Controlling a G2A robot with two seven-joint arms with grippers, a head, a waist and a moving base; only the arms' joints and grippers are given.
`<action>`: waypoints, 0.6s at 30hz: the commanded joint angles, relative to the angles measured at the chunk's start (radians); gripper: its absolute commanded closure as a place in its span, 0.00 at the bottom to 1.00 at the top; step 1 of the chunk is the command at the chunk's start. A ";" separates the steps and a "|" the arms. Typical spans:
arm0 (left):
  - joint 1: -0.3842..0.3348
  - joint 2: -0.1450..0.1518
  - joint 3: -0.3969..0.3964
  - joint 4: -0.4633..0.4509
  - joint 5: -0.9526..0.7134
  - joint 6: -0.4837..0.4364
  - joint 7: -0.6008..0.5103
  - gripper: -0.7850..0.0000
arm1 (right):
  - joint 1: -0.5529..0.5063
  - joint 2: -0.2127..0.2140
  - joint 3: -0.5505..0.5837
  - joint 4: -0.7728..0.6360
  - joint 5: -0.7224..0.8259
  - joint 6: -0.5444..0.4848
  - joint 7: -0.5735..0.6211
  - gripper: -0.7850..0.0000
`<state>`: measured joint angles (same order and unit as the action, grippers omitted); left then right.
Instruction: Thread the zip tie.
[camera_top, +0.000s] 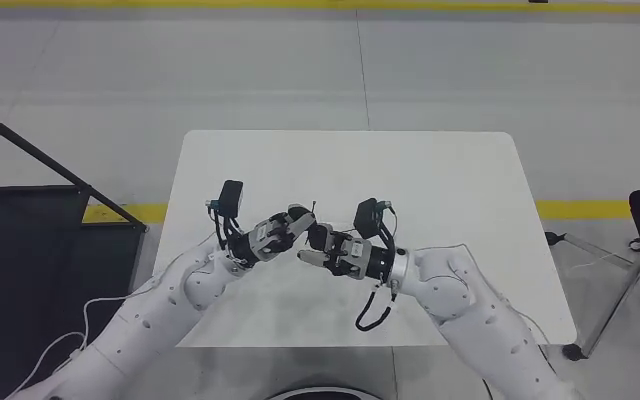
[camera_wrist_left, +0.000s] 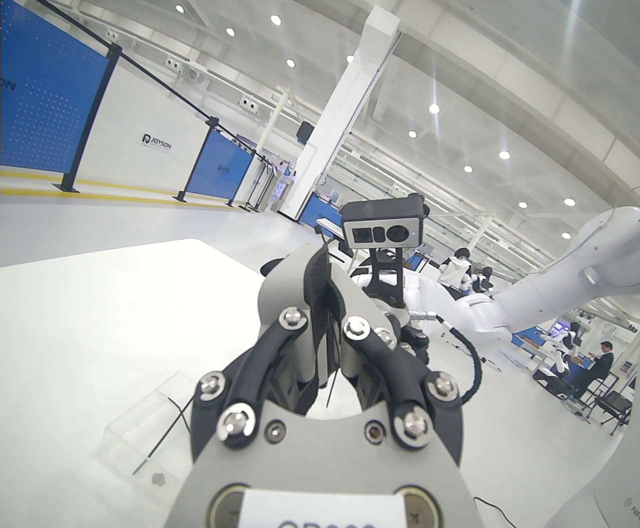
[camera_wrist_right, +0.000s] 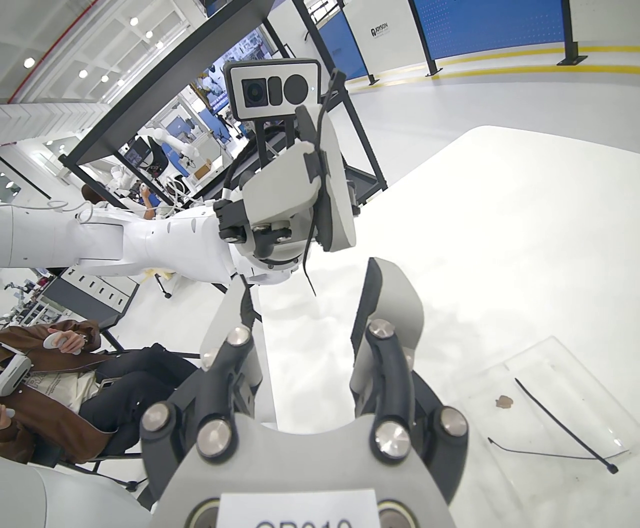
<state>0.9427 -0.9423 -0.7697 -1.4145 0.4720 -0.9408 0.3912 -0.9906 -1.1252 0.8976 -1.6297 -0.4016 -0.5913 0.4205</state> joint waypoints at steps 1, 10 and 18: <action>0.003 -0.006 -0.007 0.003 0.002 -0.006 -0.004 1.00 | 0.003 -0.002 -0.001 0.005 0.004 0.002 0.003 0.52; 0.021 -0.026 -0.045 0.010 0.011 -0.020 -0.016 1.00 | 0.012 -0.011 -0.003 0.021 0.025 -0.003 0.018 0.71; 0.036 -0.042 -0.073 0.016 0.009 -0.036 -0.042 1.00 | 0.015 -0.016 0.000 0.028 0.035 -0.012 0.026 0.90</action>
<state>0.9770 -0.9830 -0.8401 -1.3990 0.4819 -0.9752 0.3530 -0.9757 -1.1409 0.8972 -1.6019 -0.3666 -0.6029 0.4457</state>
